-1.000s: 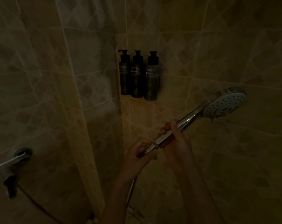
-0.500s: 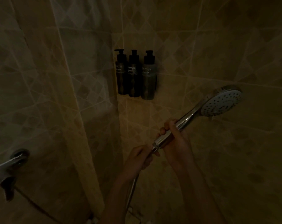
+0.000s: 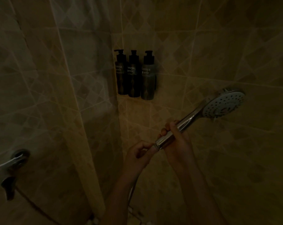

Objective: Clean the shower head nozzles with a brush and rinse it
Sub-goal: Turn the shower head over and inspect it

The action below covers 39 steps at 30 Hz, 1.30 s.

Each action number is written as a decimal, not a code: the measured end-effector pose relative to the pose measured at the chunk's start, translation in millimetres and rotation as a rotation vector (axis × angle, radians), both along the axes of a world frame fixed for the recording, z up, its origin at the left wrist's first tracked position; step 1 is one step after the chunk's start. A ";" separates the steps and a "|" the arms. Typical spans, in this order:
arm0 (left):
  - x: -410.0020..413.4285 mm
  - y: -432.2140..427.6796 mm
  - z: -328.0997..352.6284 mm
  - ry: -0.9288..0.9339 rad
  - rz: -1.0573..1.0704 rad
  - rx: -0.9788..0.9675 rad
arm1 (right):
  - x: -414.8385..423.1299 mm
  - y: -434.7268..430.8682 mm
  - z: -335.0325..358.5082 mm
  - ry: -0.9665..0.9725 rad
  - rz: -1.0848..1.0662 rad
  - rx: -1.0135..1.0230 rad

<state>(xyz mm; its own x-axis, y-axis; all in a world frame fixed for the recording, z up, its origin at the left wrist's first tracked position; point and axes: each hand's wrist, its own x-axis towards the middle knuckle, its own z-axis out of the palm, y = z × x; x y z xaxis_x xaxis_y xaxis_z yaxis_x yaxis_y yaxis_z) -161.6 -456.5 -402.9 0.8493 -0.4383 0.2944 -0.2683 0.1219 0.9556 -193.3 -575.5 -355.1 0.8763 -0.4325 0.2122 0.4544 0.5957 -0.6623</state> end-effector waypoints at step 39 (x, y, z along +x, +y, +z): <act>-10.2 0.6 11.8 0.025 -0.052 0.061 | -6.7 -2.1 8.0 0.006 -0.018 0.036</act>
<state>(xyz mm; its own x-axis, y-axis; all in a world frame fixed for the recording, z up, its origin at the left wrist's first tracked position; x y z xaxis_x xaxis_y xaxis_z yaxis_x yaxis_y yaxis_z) -171.8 -455.9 -391.1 0.8316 -0.4986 0.2445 -0.2390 0.0760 0.9680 -200.0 -577.6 -347.1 0.8695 -0.4552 0.1914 0.4614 0.6108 -0.6435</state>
